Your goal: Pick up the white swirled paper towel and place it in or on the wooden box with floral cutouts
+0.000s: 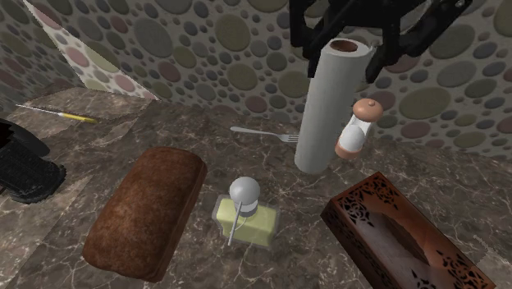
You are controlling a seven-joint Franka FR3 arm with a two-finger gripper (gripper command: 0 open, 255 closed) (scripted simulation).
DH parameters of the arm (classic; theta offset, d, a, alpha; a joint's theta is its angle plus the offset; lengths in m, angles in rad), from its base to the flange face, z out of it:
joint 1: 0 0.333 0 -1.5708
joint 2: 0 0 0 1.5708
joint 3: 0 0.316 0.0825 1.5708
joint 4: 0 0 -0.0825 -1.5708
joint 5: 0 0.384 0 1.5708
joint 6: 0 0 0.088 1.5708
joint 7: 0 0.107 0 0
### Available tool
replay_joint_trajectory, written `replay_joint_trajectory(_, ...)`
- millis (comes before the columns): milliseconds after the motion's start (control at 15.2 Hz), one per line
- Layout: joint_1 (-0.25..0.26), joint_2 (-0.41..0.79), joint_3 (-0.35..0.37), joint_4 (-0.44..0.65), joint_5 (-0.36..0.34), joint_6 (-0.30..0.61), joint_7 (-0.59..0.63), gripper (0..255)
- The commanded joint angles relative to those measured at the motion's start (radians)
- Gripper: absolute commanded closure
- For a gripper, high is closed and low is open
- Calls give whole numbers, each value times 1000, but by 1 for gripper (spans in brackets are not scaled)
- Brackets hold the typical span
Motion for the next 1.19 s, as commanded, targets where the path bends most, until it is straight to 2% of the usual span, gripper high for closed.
replay_joint_trajectory(0, -12, -43, -34, -20, 3, -24, -47, 255)
replay_joint_trajectory(528, -62, -155, -170, -40, -17, -118, -223, 255)
replay_joint_trajectory(1056, -113, -199, -315, 14, -58, -218, -403, 255)
replay_joint_trajectory(1122, -114, -204, -315, -3, -58, -205, -403, 255)
